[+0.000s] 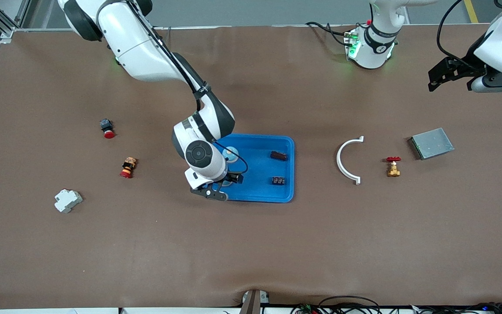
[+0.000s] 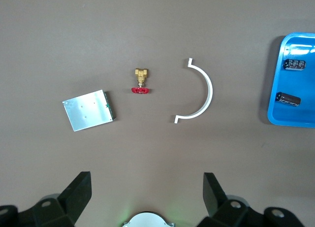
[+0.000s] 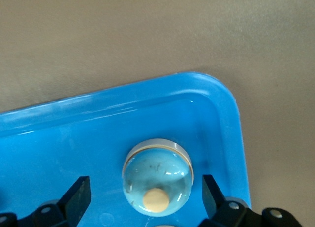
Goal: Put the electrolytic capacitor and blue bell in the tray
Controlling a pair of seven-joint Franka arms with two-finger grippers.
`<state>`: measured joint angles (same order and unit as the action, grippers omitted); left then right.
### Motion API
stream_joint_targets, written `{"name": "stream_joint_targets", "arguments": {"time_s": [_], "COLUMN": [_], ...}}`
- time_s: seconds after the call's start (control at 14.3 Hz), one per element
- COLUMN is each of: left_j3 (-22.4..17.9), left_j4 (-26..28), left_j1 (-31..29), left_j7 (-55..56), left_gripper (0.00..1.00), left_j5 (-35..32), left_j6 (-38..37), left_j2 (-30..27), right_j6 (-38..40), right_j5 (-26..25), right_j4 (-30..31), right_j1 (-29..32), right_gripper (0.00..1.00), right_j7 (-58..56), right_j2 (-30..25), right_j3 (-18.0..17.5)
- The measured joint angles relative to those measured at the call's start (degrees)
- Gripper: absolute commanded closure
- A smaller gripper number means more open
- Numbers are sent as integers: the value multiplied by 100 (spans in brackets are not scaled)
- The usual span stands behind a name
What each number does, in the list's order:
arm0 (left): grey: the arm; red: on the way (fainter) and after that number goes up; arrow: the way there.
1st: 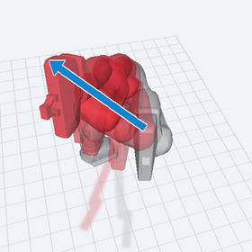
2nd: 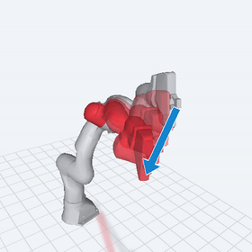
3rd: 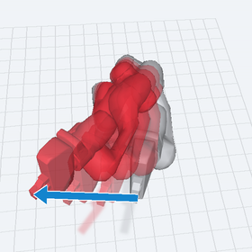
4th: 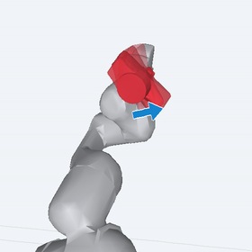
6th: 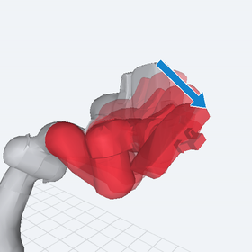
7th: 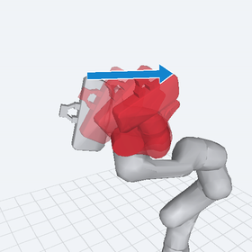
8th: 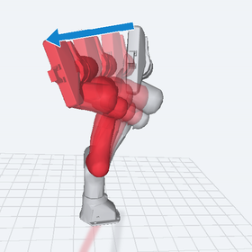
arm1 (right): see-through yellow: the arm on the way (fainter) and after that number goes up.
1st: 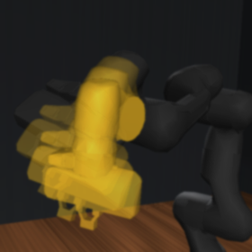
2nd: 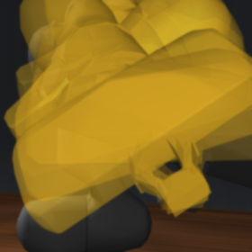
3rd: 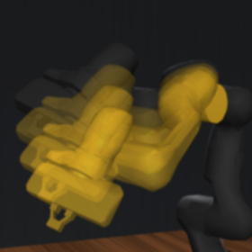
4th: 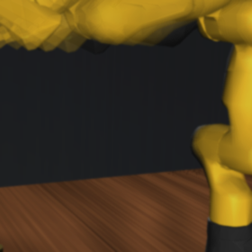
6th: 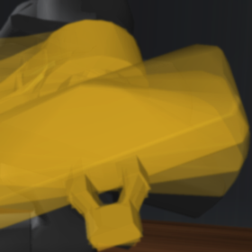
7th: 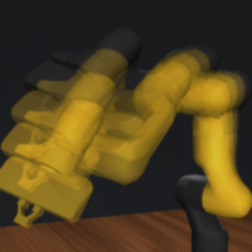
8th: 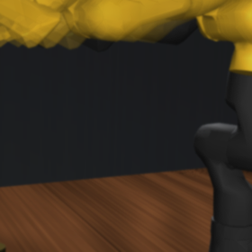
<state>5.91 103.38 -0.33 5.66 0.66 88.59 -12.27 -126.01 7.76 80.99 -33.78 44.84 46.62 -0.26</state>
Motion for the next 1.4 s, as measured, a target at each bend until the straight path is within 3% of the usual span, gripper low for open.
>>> {"name": "stream_joint_targets", "arguments": {"time_s": [0.28, 0.84, 1.4], "left_j3": [1, 4, 10], "left_j4": [16, 25, 28], "left_j1": [0, 0, 2], "left_j7": [0, 0, 0], "left_gripper": [0, 0, 0], "left_j5": [0, 0, 0], "left_j6": [0, 0, 0], "left_j2": [0, 0, 14], "right_j6": [680, 3013, 4059], "right_j5": [0, 148, 161], "right_j4": [-135, -189, -31], "right_j1": [7, 283, 565], "right_gripper": [0, 0, 0], "right_j7": [-14, -329, -1237], "right_j2": [-440, -2204, -3189], "right_j3": [32, 70, 289]}}
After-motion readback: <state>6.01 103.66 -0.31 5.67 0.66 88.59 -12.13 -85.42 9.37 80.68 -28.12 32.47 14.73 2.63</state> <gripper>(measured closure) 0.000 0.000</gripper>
